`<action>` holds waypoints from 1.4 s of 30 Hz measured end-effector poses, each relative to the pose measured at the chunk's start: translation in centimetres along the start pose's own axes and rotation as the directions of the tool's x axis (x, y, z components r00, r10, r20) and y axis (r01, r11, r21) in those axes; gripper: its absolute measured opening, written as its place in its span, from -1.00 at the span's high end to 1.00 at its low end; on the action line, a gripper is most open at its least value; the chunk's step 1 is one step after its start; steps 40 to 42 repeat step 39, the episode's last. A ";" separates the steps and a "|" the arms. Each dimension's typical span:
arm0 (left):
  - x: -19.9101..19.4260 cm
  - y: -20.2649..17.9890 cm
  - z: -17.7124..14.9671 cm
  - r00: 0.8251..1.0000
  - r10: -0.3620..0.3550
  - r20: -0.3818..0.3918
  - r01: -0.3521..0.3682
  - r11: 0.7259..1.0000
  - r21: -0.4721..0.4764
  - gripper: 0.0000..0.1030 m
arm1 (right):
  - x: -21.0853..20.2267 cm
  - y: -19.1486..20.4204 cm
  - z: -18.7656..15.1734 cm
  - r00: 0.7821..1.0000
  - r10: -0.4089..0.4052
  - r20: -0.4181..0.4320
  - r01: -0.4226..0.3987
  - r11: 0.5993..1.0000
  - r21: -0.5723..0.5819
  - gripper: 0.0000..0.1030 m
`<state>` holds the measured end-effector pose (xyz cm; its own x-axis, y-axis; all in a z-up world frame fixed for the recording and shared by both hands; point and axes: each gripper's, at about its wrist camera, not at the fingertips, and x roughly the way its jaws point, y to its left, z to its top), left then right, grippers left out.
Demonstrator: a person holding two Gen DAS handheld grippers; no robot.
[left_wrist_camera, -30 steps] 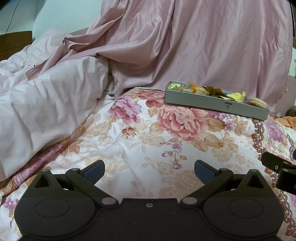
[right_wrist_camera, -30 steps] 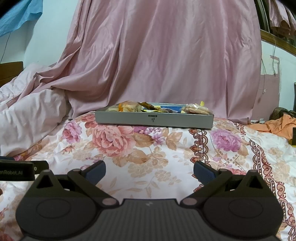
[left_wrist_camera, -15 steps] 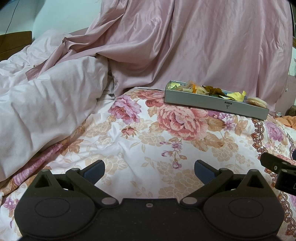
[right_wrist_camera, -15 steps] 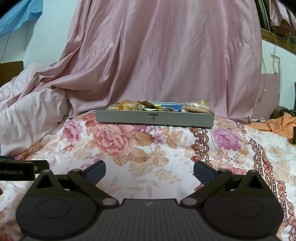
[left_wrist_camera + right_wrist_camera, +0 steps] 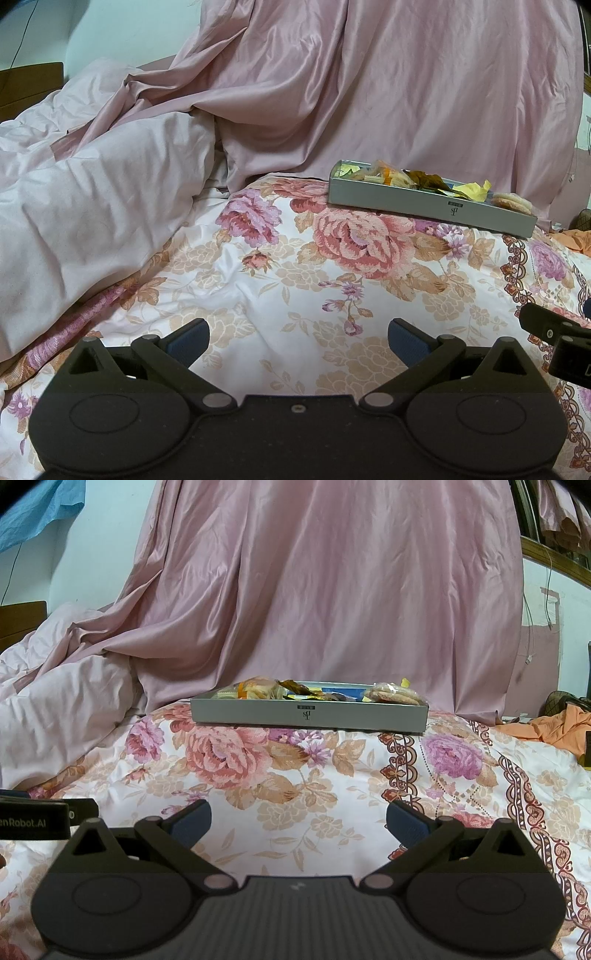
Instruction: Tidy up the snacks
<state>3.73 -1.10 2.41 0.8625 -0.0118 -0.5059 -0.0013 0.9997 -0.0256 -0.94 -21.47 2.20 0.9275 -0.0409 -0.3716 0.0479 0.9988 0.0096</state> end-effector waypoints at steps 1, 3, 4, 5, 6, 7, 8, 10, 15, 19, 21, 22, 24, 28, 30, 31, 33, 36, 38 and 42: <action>0.0 0.0 0.0 1.000 0.000 0.000 0.000 1.000 0.000 -0.99 | 0.0 0.0 0.0 1.000 0.000 0.000 0.000 1.000 0.000 -0.99; 0.0 0.0 0.0 1.000 0.000 0.000 0.000 1.000 0.000 -0.99 | 0.0 0.0 0.0 1.000 0.000 0.000 0.000 1.000 0.000 -0.99; 0.0 0.0 0.0 1.000 0.000 0.000 0.000 1.000 0.000 -0.99 | 0.0 0.0 0.0 1.000 0.000 -0.001 0.000 1.000 0.000 -0.99; -0.1 0.0 0.0 1.000 0.001 0.000 -0.001 1.000 0.000 -0.99 | 0.0 0.0 0.0 1.000 0.000 0.000 0.000 1.000 0.000 -0.99; 0.0 0.0 0.0 1.000 0.000 -0.001 0.000 1.000 0.000 -0.99 | 0.0 0.0 0.0 1.000 0.000 0.000 0.000 1.000 -0.001 -0.99; -0.1 0.0 0.0 1.000 0.000 0.000 0.000 1.000 0.000 -0.99 | 0.0 0.0 0.0 1.000 0.000 0.000 0.000 1.000 -0.001 -0.99; -0.1 -0.1 -0.1 1.000 0.001 -0.001 -0.001 1.000 0.000 -0.99 | 0.0 0.0 0.0 1.000 0.000 0.000 0.000 1.000 0.000 -0.99; 0.0 -0.2 0.0 1.000 0.008 -0.006 -0.008 1.000 0.002 -0.99 | 0.0 0.0 0.0 1.000 0.000 0.000 0.000 1.000 0.000 -0.99; -0.1 -0.3 -0.1 1.000 0.023 -0.003 -0.023 1.000 0.011 -0.99 | 0.0 0.0 0.0 1.000 0.000 -0.001 0.000 1.000 -0.001 -0.99; -0.1 -0.2 -0.2 1.000 0.009 -0.015 -0.009 1.000 0.000 -0.99 | 0.0 0.0 0.0 1.000 0.000 -0.001 0.000 1.000 0.000 -0.99; -0.1 -0.2 -0.1 1.000 0.010 -0.017 -0.010 1.000 0.005 -0.99 | 0.0 0.0 -0.1 1.000 0.000 -0.001 0.000 1.000 0.000 -0.99; -0.1 -0.2 -0.1 1.000 0.011 -0.016 -0.011 1.000 0.006 -0.99 | 0.0 0.0 -0.1 1.000 0.000 -0.001 0.000 1.000 0.000 -0.99; -0.1 -0.2 -0.1 1.000 0.009 -0.015 -0.009 1.000 0.006 -0.99 | 0.0 0.0 -0.1 1.000 0.000 -0.002 0.000 1.000 0.000 -0.99; -0.1 -0.3 -0.1 1.000 0.011 -0.016 -0.011 1.000 0.004 -0.99 | 0.0 0.0 -0.1 1.000 0.000 -0.002 0.000 1.000 0.000 -0.99; -0.1 -0.2 -0.1 1.000 0.011 -0.018 -0.011 1.000 0.004 -0.99 | 0.1 0.0 -0.1 1.000 0.000 -0.002 0.000 1.000 0.000 -0.99; -0.1 -0.2 -0.1 1.000 0.012 -0.018 -0.012 1.000 0.004 -0.99 | 0.1 0.0 0.0 1.000 0.000 -0.002 0.000 1.000 0.000 -0.99; -0.1 -0.2 -0.1 1.000 0.011 -0.017 -0.011 1.000 0.006 -0.99 | 0.1 0.0 -0.1 1.000 0.001 -0.003 -0.001 1.000 0.000 -0.99; -0.1 -0.2 -0.1 1.000 0.010 -0.014 -0.010 1.000 0.008 -0.99 | 0.1 0.0 -0.1 1.000 0.000 -0.003 0.000 1.000 0.000 -0.99; -0.1 -0.2 -0.1 1.000 0.011 -0.011 -0.011 1.000 0.012 -0.99 | 0.1 0.0 -0.1 1.000 0.000 -0.003 0.000 1.000 0.001 -0.99; -0.1 -0.2 -0.1 1.000 0.011 -0.014 -0.011 1.000 0.009 -0.99 | 0.1 0.1 -0.1 1.000 0.000 -0.003 0.000 1.000 0.001 -0.99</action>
